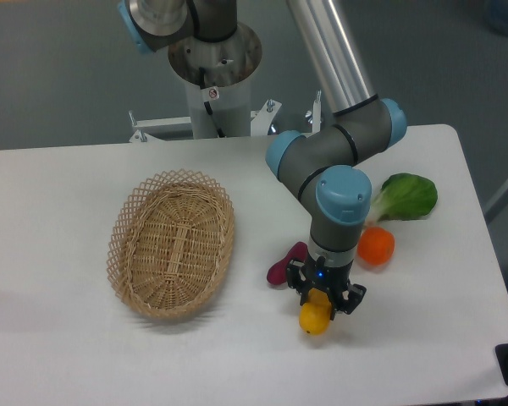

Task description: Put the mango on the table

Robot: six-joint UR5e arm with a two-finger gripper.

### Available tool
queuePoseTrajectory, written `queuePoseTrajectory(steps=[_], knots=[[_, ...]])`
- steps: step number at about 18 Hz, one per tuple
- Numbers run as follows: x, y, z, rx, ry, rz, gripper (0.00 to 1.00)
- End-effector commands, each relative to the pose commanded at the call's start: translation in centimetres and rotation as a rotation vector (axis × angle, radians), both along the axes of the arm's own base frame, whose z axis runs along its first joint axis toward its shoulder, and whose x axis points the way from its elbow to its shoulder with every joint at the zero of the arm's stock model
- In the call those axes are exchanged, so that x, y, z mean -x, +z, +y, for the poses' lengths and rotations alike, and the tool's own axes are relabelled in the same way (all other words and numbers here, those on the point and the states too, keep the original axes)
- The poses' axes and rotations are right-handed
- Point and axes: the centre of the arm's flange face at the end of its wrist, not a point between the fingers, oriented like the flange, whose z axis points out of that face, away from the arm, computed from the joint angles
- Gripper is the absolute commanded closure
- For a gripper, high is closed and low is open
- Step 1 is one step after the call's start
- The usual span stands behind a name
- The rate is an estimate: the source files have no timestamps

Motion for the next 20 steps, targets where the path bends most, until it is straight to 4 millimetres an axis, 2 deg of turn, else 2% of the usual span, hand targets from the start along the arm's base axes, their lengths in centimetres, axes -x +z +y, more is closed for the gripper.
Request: queuePoseTrajectory(steps=[1, 6, 13, 16, 17, 18, 20], knots=[[0.0, 0.1, 0.0, -0.001, 0.003, 0.0, 0.0], [0.1, 1.3, -0.1, -0.013, 0.013, 0.013, 0.0], [0.4, 6.4, -0.5, -0.068, 0.101, 0.058, 0.0], [1.8, 11.0, -1.0, -0.131, 0.207, 0.102, 0.0], [2.1, 12.0, -1.6, -0.137, 0.213, 0.114, 0.0], [2.4, 13.9, -2.8, -0.15, 0.23, 0.135, 0.0], [3.1, 16.4, -5.3, -0.154, 0.253, 0.151, 0.0]])
